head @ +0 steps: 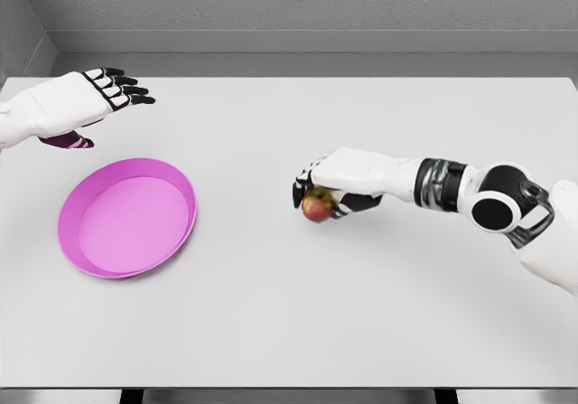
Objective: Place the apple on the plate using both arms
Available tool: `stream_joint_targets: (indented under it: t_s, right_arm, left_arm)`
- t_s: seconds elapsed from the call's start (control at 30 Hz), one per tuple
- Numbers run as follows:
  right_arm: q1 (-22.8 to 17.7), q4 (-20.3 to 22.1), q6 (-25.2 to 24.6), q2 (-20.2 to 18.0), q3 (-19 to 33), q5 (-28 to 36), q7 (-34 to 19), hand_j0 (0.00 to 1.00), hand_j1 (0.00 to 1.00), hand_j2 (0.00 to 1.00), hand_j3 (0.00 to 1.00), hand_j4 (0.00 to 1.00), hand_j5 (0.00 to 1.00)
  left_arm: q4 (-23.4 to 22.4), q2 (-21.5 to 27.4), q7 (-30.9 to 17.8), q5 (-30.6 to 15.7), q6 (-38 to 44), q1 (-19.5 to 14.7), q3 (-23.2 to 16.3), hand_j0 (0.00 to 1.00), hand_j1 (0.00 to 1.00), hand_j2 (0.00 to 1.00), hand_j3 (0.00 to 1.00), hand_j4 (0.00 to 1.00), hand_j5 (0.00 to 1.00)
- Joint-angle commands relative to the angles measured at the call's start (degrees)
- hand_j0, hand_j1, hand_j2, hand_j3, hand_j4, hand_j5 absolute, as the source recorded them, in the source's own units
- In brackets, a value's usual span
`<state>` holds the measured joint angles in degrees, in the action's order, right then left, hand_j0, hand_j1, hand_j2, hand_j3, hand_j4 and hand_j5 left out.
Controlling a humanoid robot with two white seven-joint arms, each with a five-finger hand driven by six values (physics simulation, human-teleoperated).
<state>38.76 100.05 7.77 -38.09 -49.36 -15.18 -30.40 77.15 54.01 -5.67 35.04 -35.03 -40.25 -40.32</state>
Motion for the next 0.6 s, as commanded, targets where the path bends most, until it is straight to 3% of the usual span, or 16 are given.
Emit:
stream_joint_targets:
  t_s: [0.0,0.17,0.2,0.27,0.3,0.47,0.57]
  right_arm:
    - [0.1,0.0,-0.1,1.4,-1.4,0.2,0.1,0.53,0.53,0.53,0.53,0.53,0.53]
    - [0.4,-0.1,-0.2,2.0,-1.7,0.2,0.1,0.53,0.53,0.53,0.53,0.53,0.53]
    - [0.4,0.0,-0.2,2.0,-1.7,0.2,0.1,0.57,0.57,0.57,0.57,0.57,0.57]
    - [0.5,0.0,-0.2,1.4,-1.2,0.2,0.1,0.81,0.81,0.81,0.81,0.81,0.81]
    - [0.8,0.1,-0.2,1.3,-0.9,0.2,0.1,0.99,0.99,0.99,0.99,0.99,0.99]
    - [1.0,0.5,3.2,-4.5,7.4,0.6,0.0,1.00,1.00,1.00,1.00,1.00,1.00]
    - [0.2,0.4,6.4,-10.2,12.9,0.8,0.1,1.00,1.00,1.00,1.00,1.00,1.00]
  left_arm:
    - [0.0,0.0,0.0,-0.3,0.0,0.0,0.1,1.00,1.00,1.00,1.00,1.00,1.00]
    - [0.0,0.0,0.0,-0.3,0.0,0.0,0.1,1.00,1.00,1.00,1.00,1.00,1.00]
    - [0.0,0.0,0.0,-0.3,0.0,0.0,0.1,1.00,1.00,1.00,1.00,1.00,1.00]
    - [0.0,0.0,0.0,-0.3,0.0,0.0,0.1,1.00,1.00,1.00,1.00,1.00,1.00]
    - [0.0,0.0,0.0,-0.4,0.0,0.0,0.1,1.00,1.00,1.00,1.00,1.00,1.00]
    - [0.1,0.0,0.0,-0.7,0.0,0.0,0.2,1.00,1.00,1.00,1.00,1.00,1.00]
    - [0.2,0.0,0.0,-0.7,0.0,0.0,-0.5,1.00,1.00,1.00,1.00,1.00,1.00]
